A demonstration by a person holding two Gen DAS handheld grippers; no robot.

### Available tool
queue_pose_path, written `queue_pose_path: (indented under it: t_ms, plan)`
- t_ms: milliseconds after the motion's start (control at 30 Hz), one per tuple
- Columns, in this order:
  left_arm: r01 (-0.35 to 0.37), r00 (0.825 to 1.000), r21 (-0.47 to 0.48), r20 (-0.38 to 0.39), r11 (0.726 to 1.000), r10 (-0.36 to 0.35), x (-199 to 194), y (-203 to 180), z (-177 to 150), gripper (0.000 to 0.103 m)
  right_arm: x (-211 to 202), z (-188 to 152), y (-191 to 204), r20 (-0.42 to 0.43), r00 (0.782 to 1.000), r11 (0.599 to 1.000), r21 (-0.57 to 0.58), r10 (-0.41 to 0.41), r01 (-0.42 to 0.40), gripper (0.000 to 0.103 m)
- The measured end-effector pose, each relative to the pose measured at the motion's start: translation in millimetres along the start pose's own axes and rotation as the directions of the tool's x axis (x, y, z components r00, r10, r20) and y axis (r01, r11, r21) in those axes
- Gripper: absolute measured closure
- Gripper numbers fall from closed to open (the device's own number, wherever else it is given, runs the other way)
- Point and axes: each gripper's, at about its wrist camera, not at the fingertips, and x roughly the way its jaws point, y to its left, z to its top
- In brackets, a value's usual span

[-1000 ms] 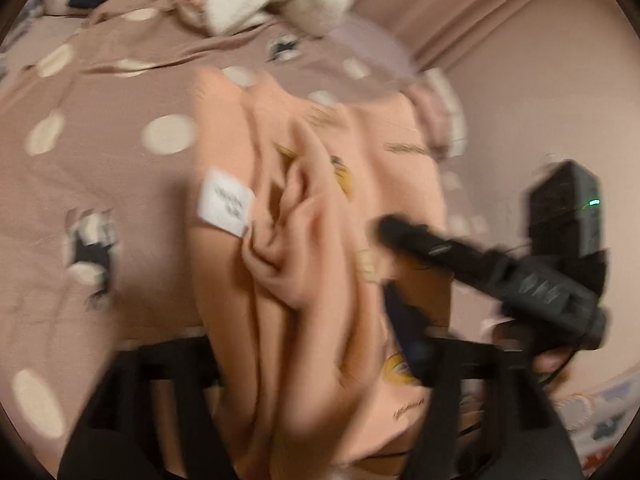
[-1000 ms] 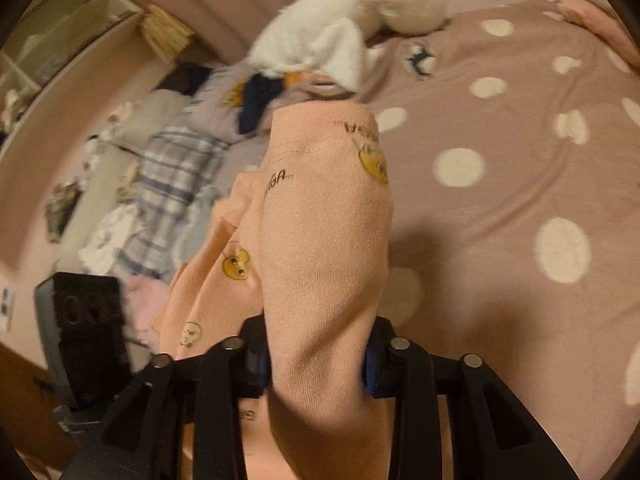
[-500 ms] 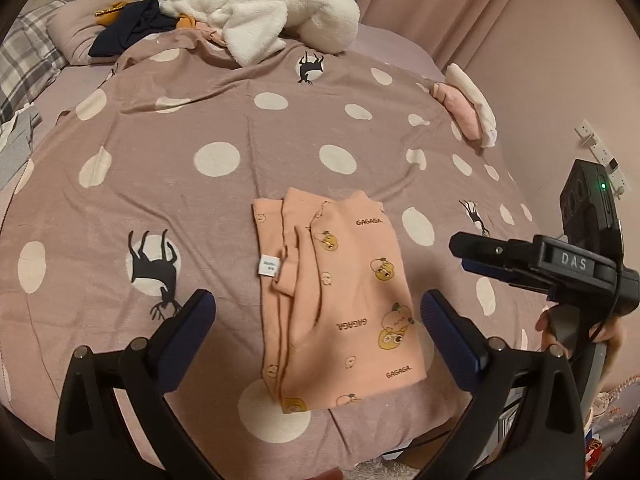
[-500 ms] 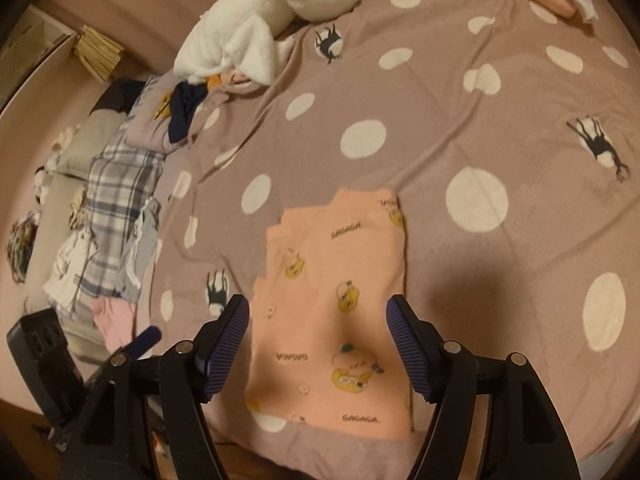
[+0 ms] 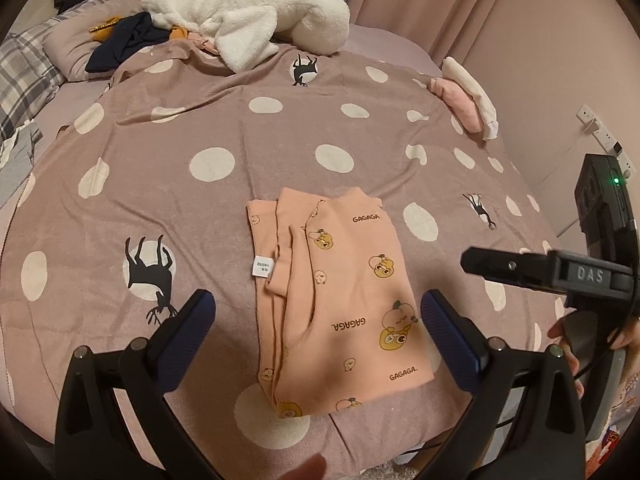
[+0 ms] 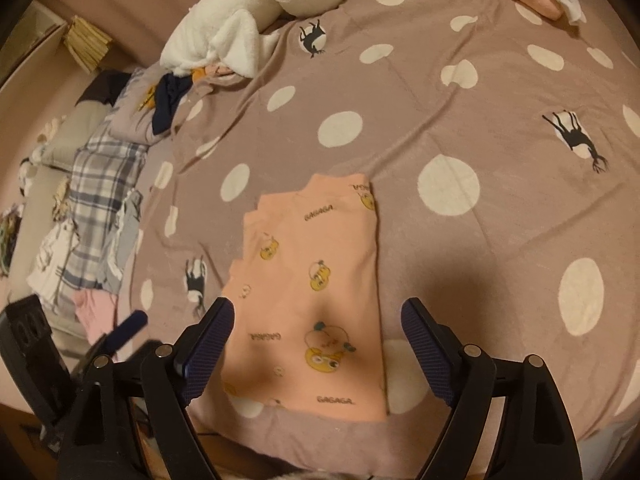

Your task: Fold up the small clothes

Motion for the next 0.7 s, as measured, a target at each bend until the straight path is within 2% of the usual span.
queue_pose_path:
  t_ms: [133,233,400,533,700]
  plan:
    - [-0.002,1.000,0.011,0.005,1.000,0.002,-0.1,-4.0,-2.3,0.000,-0.8,-6.7,2.2,-0.004,1.000,0.999,-0.025,-0.024,0.024,0.001]
    - [-0.010,1.000,0.038,0.006,0.999,0.010,1.3,-8.8,-4.9,0.000,-2.0,-10.8,6.0,0.000,0.998,0.996,-0.052,-0.068,0.068,0.001]
    - [0.005,1.000,0.063,0.000,0.998,-0.005,3.9,-12.2,-12.3,0.000,-3.0,-15.7,6.6,0.002,0.996,0.994,-0.059,-0.090,0.090,0.001]
    - [-0.013,1.000,0.079,0.011,0.997,0.012,1.0,-15.5,-15.9,0.000,-2.5,-20.9,6.0,-0.001,0.993,0.991,-0.063,-0.117,0.116,0.001]
    - [-0.003,0.999,0.050,0.052,0.999,0.001,-3.1,-12.1,-19.1,0.000,-2.1,-25.7,2.6,-0.007,0.992,0.991,-0.053,-0.125,0.124,0.001]
